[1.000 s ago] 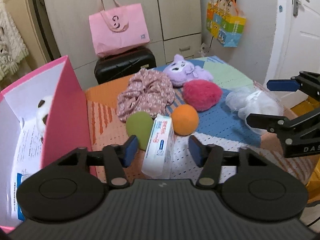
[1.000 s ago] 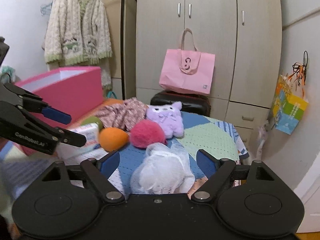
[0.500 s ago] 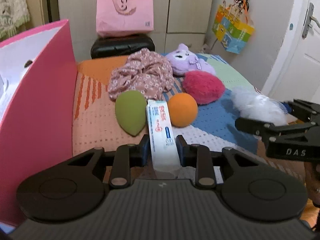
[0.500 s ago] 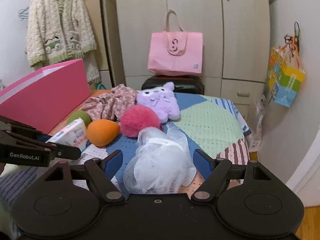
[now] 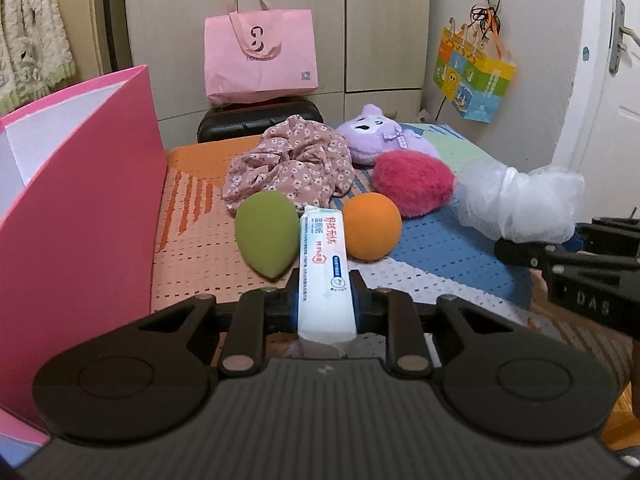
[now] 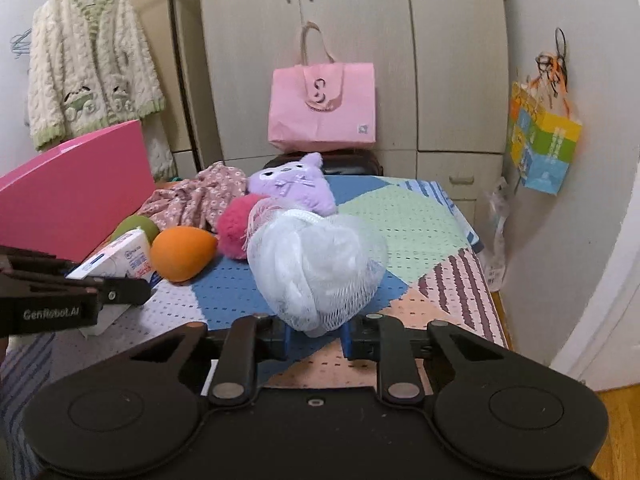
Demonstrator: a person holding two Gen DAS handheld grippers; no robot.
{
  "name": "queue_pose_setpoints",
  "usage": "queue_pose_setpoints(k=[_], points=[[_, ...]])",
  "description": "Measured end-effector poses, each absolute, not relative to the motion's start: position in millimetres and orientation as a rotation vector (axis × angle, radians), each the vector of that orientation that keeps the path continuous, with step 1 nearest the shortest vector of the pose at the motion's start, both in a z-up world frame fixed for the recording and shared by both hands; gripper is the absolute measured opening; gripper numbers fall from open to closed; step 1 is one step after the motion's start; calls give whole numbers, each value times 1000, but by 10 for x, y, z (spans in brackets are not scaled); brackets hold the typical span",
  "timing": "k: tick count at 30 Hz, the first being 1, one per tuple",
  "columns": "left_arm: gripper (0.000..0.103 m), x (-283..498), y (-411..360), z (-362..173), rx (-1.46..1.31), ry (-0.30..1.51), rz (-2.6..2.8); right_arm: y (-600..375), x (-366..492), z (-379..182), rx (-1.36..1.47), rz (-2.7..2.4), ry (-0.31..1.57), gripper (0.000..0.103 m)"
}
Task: Organize soft objects
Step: 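Close the left gripper on the white toothpaste tube and lift it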
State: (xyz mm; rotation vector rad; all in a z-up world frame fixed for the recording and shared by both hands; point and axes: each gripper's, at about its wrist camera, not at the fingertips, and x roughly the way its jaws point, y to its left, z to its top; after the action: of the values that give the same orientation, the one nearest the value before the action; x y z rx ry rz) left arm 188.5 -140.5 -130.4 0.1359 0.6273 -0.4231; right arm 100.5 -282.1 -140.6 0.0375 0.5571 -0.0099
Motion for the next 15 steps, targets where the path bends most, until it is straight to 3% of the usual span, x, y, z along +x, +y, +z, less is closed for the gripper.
queue_pose_setpoints(k=[2,3,4,11,15], points=[[21,1877,-1393,-1309,130,625,-421,-2762,948,-1400,-12,-22,549,48],[21,1879,-1388,-1309,126,626,-421,-2739,927,-1396,-34,-31,547,69],[21,1882,-1384,-1309,122,626,-422,-2724,904,-1389,-58,-33,543,81],[20,1864,-1327,-1306,91,633,-416,-2684,927,-1312,-137,-11,532,84],[20,1825,-1291,-1281,87,635,-405,-2542,986,-1305,-197,6,508,92]])
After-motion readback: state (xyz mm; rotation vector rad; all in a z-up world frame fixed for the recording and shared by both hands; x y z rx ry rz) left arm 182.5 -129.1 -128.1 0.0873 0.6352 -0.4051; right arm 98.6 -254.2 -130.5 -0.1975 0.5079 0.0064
